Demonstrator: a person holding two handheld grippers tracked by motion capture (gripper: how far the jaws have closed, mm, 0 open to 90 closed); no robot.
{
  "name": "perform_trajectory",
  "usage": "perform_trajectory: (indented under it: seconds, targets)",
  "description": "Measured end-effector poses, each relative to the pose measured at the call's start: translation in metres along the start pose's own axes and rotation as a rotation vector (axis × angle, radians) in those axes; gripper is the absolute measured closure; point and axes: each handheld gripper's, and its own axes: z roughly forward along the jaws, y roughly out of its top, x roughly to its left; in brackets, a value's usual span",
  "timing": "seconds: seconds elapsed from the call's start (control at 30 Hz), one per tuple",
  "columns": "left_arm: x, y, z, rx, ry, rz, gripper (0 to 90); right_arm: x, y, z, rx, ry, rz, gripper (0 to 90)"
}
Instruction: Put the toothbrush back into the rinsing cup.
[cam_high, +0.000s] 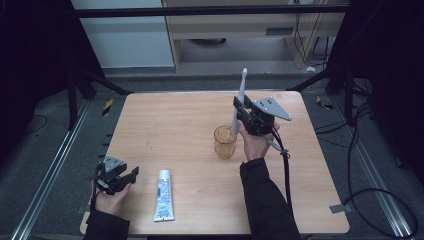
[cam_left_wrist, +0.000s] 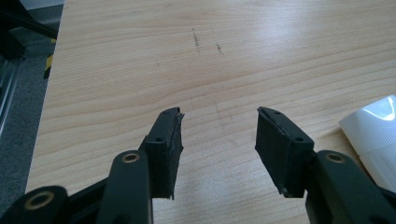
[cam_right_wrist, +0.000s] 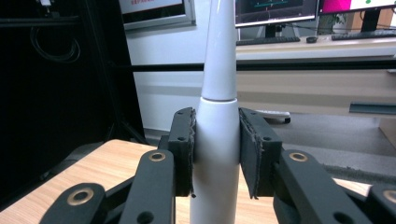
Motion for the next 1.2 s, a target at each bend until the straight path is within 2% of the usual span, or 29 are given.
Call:
perform_trajectory:
  seconds: [0.57, 1.2]
  targets:
    - [0.0, 0.0, 0.0, 0.0, 0.0, 0.001, 49.8, 0.003, -0.026, 0.021, 0.063, 0.008, -0.012, 67.9]
    - [-0.001, 0.0, 0.0, 0.001, 0.001, 0.004, 49.7, 0.001, -0.058, 0.026, 0.154, 0.02, -0.03, 67.8]
